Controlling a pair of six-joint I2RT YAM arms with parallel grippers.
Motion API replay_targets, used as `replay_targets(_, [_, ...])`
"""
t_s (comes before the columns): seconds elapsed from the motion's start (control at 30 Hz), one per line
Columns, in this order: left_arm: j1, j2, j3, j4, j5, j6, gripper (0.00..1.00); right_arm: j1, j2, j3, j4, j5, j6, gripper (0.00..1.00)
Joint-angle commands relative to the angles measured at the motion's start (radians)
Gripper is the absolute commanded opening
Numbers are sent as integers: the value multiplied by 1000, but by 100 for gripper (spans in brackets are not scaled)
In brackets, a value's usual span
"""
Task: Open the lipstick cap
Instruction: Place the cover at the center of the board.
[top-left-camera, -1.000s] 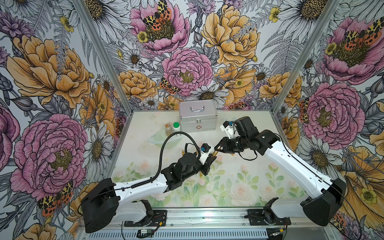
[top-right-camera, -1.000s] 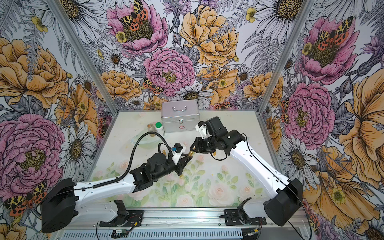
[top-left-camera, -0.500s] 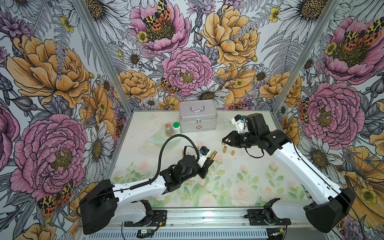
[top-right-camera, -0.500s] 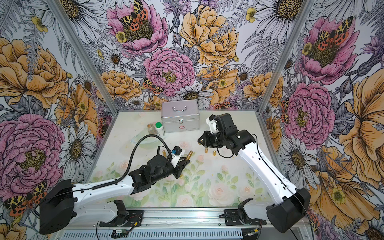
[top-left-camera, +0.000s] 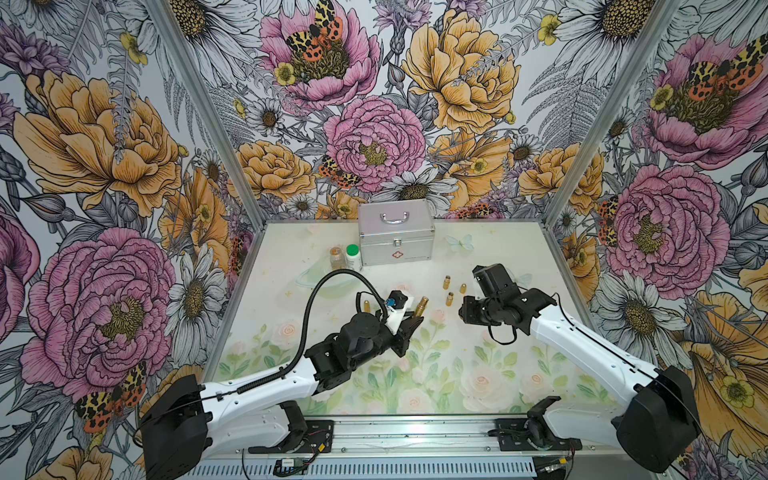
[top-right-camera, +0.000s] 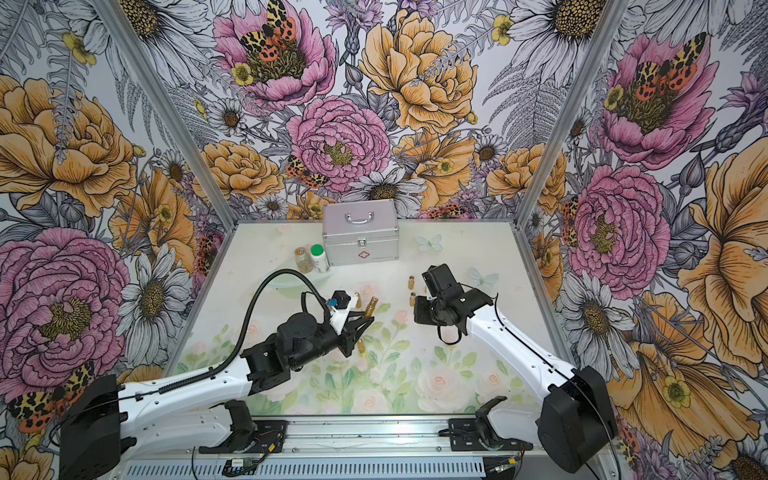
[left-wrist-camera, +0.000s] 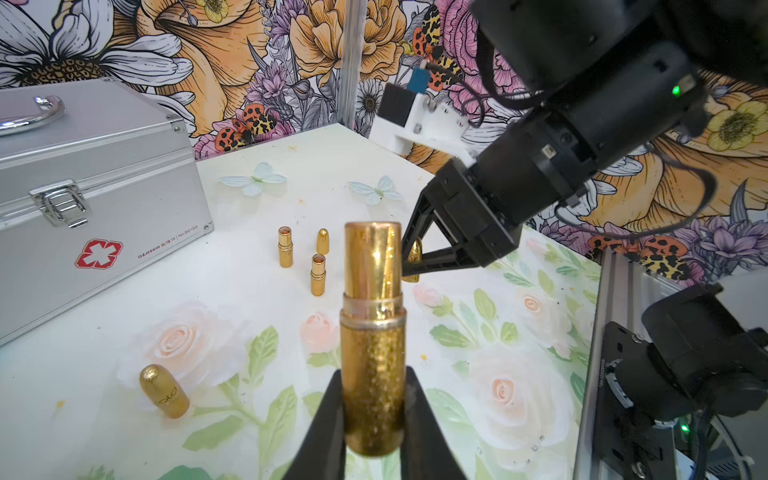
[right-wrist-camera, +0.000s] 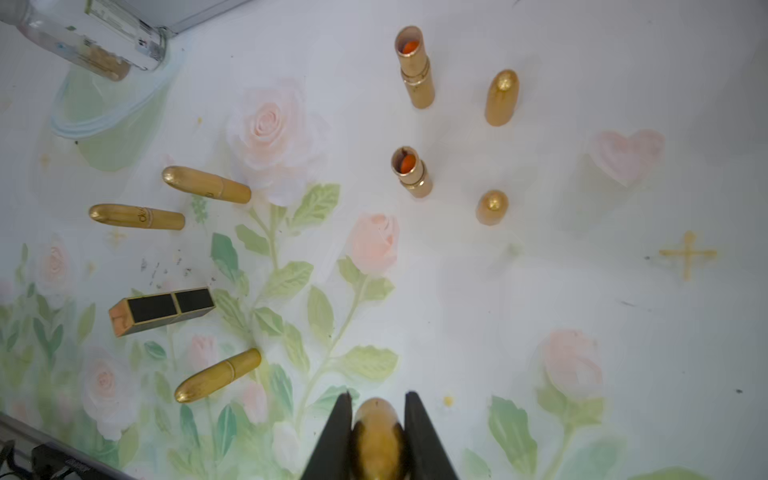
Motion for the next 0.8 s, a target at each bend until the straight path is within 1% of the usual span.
replay_targets(0.0, [-5,-14,-15,43,-13,-24,0,12,-22,-94,161,138,12,21])
replay_targets(0.13, [-5,0,-10,54,-11,-29,0,15,16,-171,283,152,21,21])
replay_targets(0.43, [-9,30,6,72,-10,-31,0,20,147,-171,409,256,-32,21])
replay_targets(0.63, [-11,39,10,76,-9,-29,0,30,199,-181,476,295,-63,21])
replay_targets(0.77, [-11,42,12,79,-7,-30,0,33,226,-196,515,297,-69,21])
